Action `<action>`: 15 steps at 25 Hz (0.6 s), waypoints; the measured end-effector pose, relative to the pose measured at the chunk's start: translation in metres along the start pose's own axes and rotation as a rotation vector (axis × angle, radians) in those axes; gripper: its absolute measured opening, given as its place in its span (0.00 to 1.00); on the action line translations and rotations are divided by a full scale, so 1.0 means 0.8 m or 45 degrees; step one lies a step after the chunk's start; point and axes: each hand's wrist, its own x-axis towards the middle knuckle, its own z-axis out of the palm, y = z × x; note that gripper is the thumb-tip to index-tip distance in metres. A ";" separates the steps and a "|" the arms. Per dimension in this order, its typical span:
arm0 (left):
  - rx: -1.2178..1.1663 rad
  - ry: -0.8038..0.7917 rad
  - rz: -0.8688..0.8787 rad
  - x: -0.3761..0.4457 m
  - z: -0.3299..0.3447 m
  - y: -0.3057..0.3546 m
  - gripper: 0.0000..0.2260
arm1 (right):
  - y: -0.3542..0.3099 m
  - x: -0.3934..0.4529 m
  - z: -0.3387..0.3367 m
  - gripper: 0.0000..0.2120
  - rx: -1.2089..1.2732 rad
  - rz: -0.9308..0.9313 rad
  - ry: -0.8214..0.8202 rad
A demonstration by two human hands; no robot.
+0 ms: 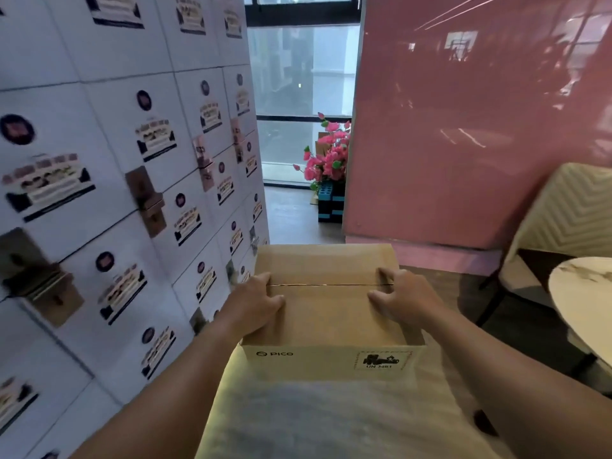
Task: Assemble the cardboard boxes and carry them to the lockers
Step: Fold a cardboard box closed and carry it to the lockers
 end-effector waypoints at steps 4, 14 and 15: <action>0.002 -0.041 -0.010 0.173 0.008 -0.011 0.13 | 0.006 0.167 -0.002 0.33 0.008 0.034 0.006; -0.003 0.029 -0.220 0.586 0.021 0.002 0.10 | 0.006 0.603 -0.032 0.28 -0.023 -0.050 -0.116; -0.007 0.028 -0.239 0.624 0.018 -0.002 0.10 | 0.001 0.645 -0.035 0.29 -0.032 -0.058 -0.122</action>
